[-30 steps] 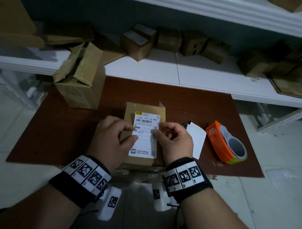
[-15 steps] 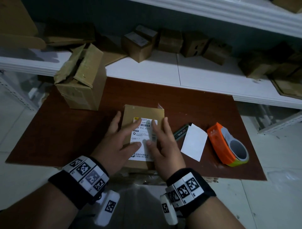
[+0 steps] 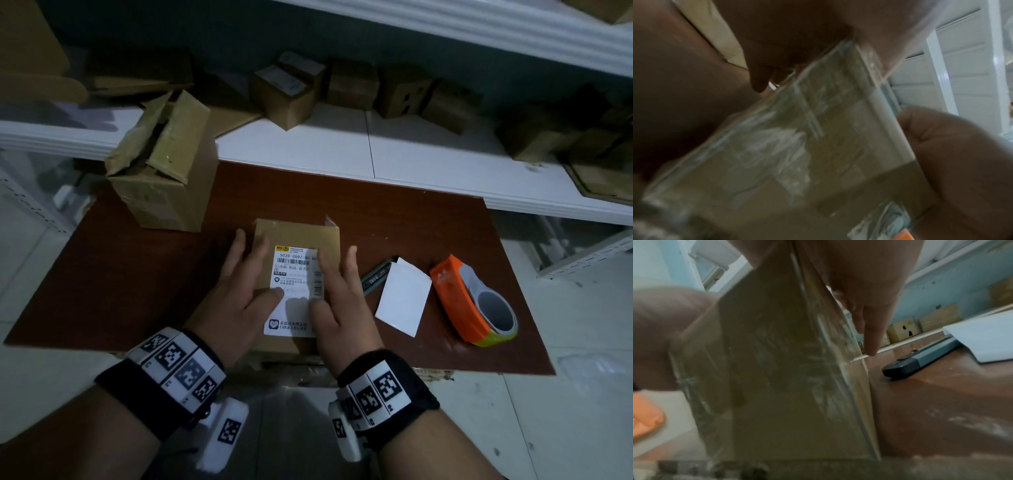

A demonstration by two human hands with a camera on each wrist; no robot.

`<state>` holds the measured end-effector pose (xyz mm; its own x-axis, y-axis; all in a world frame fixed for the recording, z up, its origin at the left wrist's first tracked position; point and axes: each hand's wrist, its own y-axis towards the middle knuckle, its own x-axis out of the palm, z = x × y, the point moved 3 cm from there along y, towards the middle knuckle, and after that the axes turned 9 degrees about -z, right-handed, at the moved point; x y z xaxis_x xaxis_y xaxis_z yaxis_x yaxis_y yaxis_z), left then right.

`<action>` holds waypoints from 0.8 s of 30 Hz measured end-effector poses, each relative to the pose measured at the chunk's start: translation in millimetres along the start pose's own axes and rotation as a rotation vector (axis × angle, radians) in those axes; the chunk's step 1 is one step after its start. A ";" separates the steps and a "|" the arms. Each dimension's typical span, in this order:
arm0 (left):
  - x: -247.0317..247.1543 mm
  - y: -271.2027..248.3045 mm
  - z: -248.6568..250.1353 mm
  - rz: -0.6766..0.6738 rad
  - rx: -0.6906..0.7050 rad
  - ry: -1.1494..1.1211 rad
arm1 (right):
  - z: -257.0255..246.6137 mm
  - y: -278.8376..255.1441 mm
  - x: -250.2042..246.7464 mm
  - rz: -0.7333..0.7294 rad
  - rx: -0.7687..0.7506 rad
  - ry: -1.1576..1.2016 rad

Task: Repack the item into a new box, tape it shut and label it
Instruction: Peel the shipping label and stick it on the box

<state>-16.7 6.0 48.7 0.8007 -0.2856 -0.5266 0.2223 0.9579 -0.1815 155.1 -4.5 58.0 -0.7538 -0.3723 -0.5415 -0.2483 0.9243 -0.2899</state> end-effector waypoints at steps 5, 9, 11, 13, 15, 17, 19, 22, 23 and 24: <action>5.7 5.4 0.6 -0.142 0.095 0.246 | -2.6 6.7 6.3 0.034 0.002 -0.133; 5.1 5.2 2.6 -0.153 0.057 0.376 | -3.2 9.3 5.5 0.044 0.049 -0.168; 4.9 5.1 3.1 -0.141 0.056 0.398 | -3.8 9.5 5.0 0.043 0.070 -0.137; 4.9 5.4 3.6 -0.132 0.053 0.395 | -3.2 10.0 4.7 0.049 0.101 -0.109; 5.1 5.5 3.6 -0.122 0.047 0.373 | -2.7 9.7 4.1 0.055 0.127 -0.096; 5.3 5.9 1.5 -0.117 0.051 0.335 | -2.4 10.2 3.9 0.049 0.123 -0.110; 5.5 6.6 0.6 -0.099 0.070 0.221 | -2.4 10.8 3.8 0.031 0.116 -0.099; 5.7 8.3 -3.4 -0.002 0.043 -0.015 | 2.5 14.5 5.4 0.014 0.077 -0.078; 6.6 9.8 -7.7 0.029 0.015 -0.038 | 5.6 16.1 5.8 0.014 0.053 -0.057; 7.8 11.0 -12.4 0.047 -0.014 -0.053 | 9.2 17.3 6.3 0.011 0.033 -0.014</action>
<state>-14.9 14.0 32.2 0.8386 -0.2384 -0.4898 0.1764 0.9695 -0.1699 151.7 8.3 42.4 -0.7476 -0.3632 -0.5561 -0.2191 0.9252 -0.3098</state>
